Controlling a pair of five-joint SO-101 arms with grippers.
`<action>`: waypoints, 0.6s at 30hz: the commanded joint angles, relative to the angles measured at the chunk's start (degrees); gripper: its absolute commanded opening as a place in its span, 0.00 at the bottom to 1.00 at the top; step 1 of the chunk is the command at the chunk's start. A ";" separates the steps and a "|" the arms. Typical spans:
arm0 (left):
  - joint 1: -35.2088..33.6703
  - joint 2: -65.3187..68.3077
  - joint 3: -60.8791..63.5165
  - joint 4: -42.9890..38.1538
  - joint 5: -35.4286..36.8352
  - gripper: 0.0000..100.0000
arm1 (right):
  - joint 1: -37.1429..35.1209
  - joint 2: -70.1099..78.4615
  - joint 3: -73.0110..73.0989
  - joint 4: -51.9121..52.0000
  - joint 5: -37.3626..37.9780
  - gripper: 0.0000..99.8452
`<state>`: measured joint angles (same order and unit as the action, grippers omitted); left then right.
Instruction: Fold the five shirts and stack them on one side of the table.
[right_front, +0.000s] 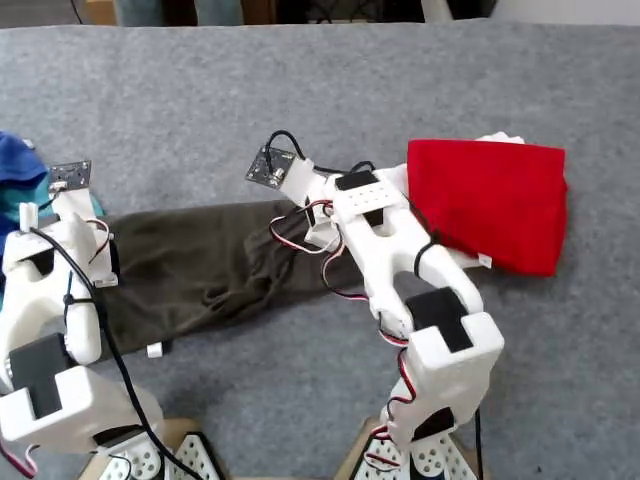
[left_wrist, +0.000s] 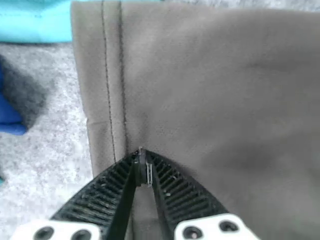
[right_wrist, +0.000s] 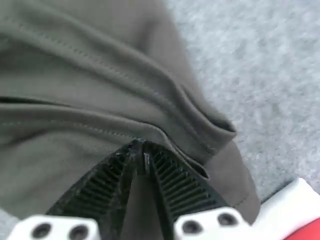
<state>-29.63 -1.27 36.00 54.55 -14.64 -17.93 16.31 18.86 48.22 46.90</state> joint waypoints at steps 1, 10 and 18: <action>-0.48 -0.62 -9.27 10.73 0.53 0.03 | 1.85 -2.86 -0.04 -0.97 -1.67 0.02; -3.47 0.00 -37.23 34.64 0.35 0.06 | 2.02 -24.13 -0.04 8.97 -3.43 0.02; -6.02 2.73 -38.02 36.40 0.26 0.20 | 2.11 -41.36 0.04 20.40 -3.16 0.02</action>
<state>-34.29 0.40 -0.66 90.42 -14.55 -16.79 -18.86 19.03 65.19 44.00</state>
